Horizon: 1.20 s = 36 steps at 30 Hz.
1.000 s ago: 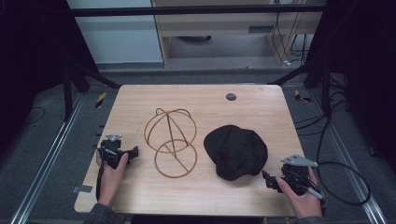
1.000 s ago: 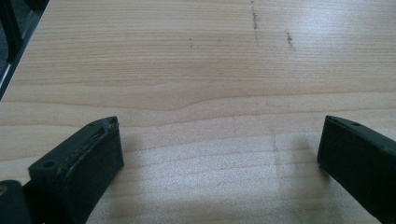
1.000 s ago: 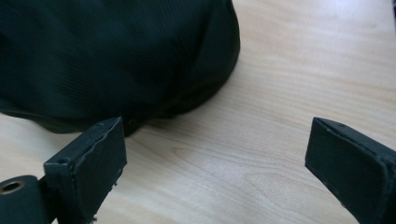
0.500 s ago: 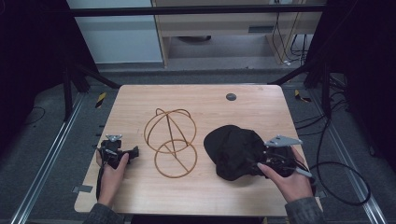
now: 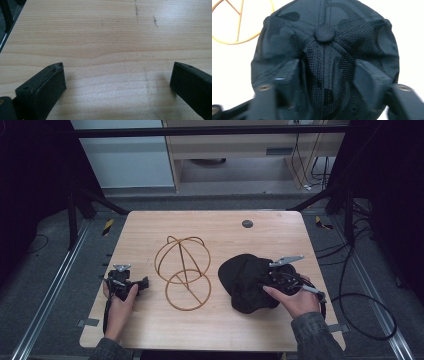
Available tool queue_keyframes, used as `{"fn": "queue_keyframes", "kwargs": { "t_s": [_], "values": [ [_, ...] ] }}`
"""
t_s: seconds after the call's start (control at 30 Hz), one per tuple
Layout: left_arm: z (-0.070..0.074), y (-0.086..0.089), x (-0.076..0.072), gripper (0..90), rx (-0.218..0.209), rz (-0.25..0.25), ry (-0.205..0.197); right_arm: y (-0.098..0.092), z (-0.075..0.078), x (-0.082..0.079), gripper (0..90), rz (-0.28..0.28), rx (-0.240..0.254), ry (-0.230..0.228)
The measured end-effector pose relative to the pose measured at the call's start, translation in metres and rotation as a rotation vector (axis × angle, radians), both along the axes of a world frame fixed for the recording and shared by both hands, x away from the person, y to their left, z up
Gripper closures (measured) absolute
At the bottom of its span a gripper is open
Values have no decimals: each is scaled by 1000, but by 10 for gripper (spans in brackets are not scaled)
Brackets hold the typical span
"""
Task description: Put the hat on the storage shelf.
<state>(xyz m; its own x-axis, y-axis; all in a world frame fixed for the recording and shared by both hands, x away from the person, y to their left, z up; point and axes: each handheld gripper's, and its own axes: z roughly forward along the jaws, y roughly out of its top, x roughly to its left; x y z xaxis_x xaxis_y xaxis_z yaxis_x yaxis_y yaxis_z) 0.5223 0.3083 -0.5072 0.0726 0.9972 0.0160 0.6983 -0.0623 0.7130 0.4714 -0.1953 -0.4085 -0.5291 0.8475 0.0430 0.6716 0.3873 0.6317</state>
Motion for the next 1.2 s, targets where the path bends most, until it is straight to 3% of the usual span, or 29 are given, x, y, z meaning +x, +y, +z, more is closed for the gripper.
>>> {"fn": "queue_keyframes", "kwargs": {
  "t_s": [0.03, 0.07, 0.1, 0.13, 0.17, 0.2, 0.33, 0.47, 0.73, 1.0, 1.2],
  "values": [
    [0, 0, 0, 0, 0, 0, 0, 0, 0, 0, 429, 0, 0, 0],
    [0, 0, 0, 0, 0, 0, 0, -2, -2, 2, 526, 9, 12, 7],
    [0, 0, 0, 0, 0, 0, 0, -2, -2, 2, 526, 9, 12, 7],
    [0, 0, 0, 0, 0, 0, 0, -4, -3, 3, 629, 13, 30, 12],
    [0, 0, 0, 0, 0, 0, 0, -4, -3, 3, 629, 13, 30, 12],
    [0, 0, 0, 0, 0, 0, 0, -5, -3, 5, 747, 23, 47, 11],
    [0, 0, 0, 0, 0, 0, 0, -6, 3, 10, 829, 34, 70, 6],
    [0, 0, 0, 0, -1, -1, 0, -6, 19, 20, 855, 57, 63, 27],
    [0, 0, -1, 0, -1, -2, 0, -10, 67, 36, 861, 71, 43, 73],
    [0, 0, -1, 0, 0, -5, 0, -6, 103, 41, 860, 79, 65, 45],
    [0, 0, -1, 0, -2, -5, -1, 1, 140, 44, 860, 70, 106, -27]
  ]
}}
